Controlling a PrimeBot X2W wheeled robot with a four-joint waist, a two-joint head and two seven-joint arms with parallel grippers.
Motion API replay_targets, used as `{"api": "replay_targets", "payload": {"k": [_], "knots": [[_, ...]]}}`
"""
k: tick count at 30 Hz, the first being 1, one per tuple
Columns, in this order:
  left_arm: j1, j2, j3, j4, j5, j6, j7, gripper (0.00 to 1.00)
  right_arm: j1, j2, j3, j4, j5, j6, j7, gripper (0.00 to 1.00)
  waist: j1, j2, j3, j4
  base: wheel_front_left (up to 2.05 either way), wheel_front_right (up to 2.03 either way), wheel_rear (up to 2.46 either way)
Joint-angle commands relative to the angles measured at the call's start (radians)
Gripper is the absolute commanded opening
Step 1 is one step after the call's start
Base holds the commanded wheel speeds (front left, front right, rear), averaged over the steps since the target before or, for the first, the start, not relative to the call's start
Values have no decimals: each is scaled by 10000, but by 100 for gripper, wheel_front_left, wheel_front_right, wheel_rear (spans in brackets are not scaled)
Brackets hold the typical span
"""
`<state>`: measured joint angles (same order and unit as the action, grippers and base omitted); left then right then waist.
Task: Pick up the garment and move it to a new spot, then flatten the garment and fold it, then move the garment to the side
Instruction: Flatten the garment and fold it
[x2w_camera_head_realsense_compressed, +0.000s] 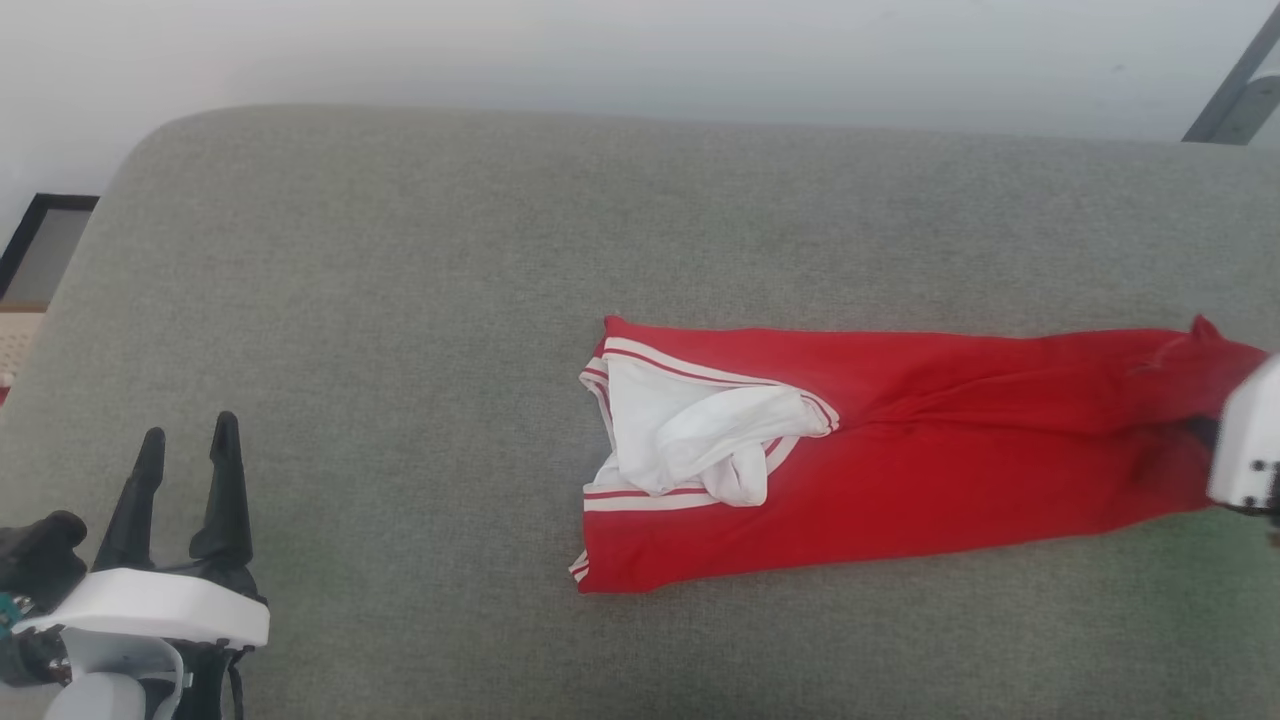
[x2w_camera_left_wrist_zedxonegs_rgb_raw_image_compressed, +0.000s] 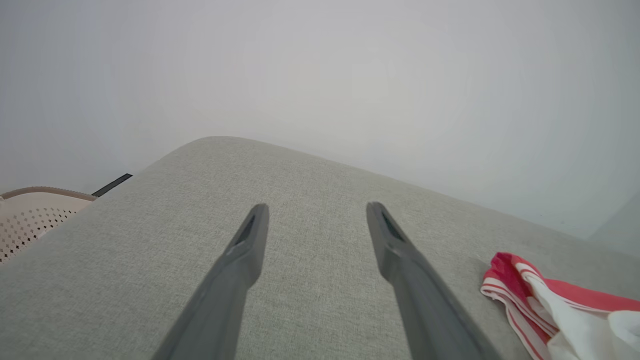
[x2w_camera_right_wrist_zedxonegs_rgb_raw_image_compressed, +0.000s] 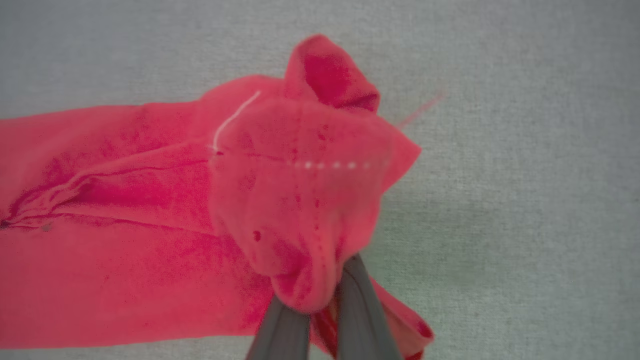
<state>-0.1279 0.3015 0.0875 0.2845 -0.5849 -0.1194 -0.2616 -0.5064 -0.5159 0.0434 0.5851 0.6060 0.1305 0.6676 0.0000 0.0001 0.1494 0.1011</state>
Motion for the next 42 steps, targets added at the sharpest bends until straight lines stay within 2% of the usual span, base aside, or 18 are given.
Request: {"api": "replay_targets", "payload": {"k": [1,8,14,27,35,36,37,38,42], "knots": [[-104,-35,82,22,135,-48,-37,100,204,151,201,-525,109,4,1,0,0,-1,-57,-43,0,0,0],[-131,-154,63,64,211,-97,-37,100,706,700,1182,-2833,401,4,429,0,0,-1,-201,-24,0,0,0],[-287,-229,-230,203,215,-96,-37,100,537,1407,2119,-3677,295,4,669,0,0,-1,-304,327,0,0,0],[-813,-399,-1118,615,39,-115,-38,100,-443,2862,3823,-2303,237,4,91,0,0,-1,-525,1554,0,0,0],[-946,-365,-1437,819,-73,-117,-38,100,-1012,3277,4707,-905,278,4,-619,0,0,-1,-589,2016,0,0,0],[-965,-364,-1462,835,-95,-117,-38,100,-1085,3264,4812,-742,208,4,-741,20,0,-1,-596,2032,0,0,0],[-970,-353,-1485,849,-116,-117,-38,100,-1151,3223,4912,-573,131,4,-874,45,0,-1,-607,2041,0,0,0],[-964,-328,-1486,855,-118,-117,-38,100,-1211,3199,5029,-440,90,4,-1021,100,0,-1,-620,2029,0,0,0],[-781,-291,-1231,959,-274,-118,-38,100,-1355,3226,5295,-137,363,4,-1384,100,0,-1,-720,1811,0,0,0]]}}
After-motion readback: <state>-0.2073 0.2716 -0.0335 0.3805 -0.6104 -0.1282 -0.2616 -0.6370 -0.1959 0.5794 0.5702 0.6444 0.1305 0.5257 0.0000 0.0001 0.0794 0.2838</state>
